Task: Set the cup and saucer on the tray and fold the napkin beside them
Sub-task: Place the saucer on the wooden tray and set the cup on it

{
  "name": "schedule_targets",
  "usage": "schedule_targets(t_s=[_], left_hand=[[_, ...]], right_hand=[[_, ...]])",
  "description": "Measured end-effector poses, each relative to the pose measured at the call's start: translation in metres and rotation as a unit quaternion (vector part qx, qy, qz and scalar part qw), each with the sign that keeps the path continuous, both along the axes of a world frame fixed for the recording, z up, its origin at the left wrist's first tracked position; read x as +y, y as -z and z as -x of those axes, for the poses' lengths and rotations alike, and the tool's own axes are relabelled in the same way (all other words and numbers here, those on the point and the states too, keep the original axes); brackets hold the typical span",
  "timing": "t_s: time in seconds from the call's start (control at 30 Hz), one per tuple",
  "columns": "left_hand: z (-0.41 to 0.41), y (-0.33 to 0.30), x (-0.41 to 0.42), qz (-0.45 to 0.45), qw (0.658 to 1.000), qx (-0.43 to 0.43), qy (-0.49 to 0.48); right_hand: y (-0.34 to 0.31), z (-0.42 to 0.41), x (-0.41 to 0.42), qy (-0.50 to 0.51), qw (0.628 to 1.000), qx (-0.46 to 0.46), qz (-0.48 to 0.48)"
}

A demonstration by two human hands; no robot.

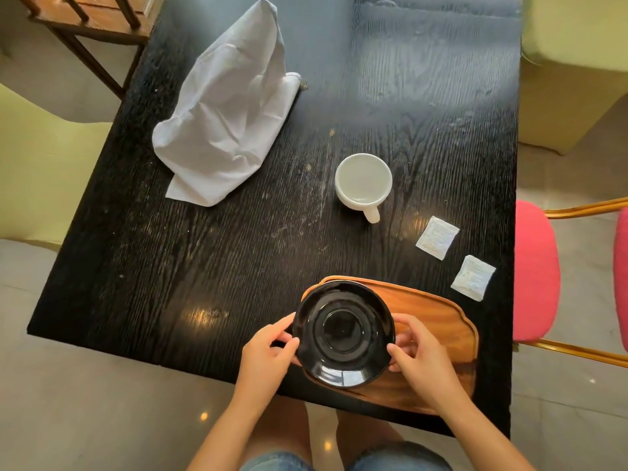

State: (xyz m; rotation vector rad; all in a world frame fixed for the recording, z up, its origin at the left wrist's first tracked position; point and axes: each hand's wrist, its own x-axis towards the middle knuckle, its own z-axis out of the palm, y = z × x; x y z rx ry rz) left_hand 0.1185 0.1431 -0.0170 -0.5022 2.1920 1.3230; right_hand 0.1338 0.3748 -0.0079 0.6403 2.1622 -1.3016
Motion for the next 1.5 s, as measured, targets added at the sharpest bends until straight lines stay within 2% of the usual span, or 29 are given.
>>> schedule_targets(t_s=[0.3, 0.37, 0.47, 0.57, 0.67, 0.77, 0.87, 0.97, 1.17, 1.23, 1.3, 1.37, 1.43, 1.5], left_hand=[[0.008, -0.006, -0.009, -0.006, 1.0, -0.014, 0.016], [0.016, -0.009, -0.016, 0.039, 0.998, 0.016, 0.044], [0.046, -0.016, -0.023, 0.116, 0.982, 0.109, 0.103], [0.097, -0.02, -0.01, 0.177, 0.926, 0.252, 0.217], [0.153, -0.02, 0.022, 0.231, 0.844, 0.351, 0.333], [0.191, -0.013, 0.054, 0.297, 0.768, 0.335, 0.457], [0.206, -0.008, 0.068, 0.345, 0.747, 0.243, 0.514], [0.196, -0.005, 0.068, 0.327, 0.76, 0.259, 0.498], [0.149, 0.005, 0.057, 0.207, 0.801, 0.34, 0.447], [0.143, 0.006, 0.053, 0.168, 0.846, 0.349, 0.366], [0.149, 0.006, 0.051, 0.134, 0.9, 0.323, 0.262], [0.165, 0.011, 0.053, 0.087, 0.944, 0.234, 0.214], [0.181, 0.015, 0.057, 0.038, 0.965, 0.156, 0.206], [0.189, 0.015, 0.061, 0.02, 0.965, 0.165, 0.201]], right_hand=[[-0.006, 0.005, 0.006, -0.028, 0.999, -0.003, -0.016], [-0.012, 0.012, 0.012, -0.025, 0.998, 0.023, -0.045], [-0.019, 0.038, 0.015, -0.036, 0.984, 0.124, -0.126], [-0.015, 0.079, 0.01, -0.062, 0.944, 0.236, -0.224], [-0.007, 0.121, -0.001, -0.152, 0.87, 0.319, -0.343], [0.008, 0.15, -0.003, -0.239, 0.823, 0.32, -0.405], [0.019, 0.162, 0.005, -0.283, 0.798, 0.315, -0.428], [0.02, 0.17, 0.019, -0.286, 0.798, 0.332, -0.414], [0.021, 0.181, 0.036, -0.308, 0.838, 0.323, -0.312], [0.022, 0.181, 0.033, -0.282, 0.866, 0.315, -0.267], [0.024, 0.182, 0.028, -0.232, 0.913, 0.278, -0.188], [0.024, 0.184, 0.021, -0.202, 0.942, 0.229, -0.142], [0.025, 0.186, 0.016, -0.19, 0.946, 0.218, -0.149], [0.022, 0.185, 0.011, -0.174, 0.944, 0.231, -0.158]])
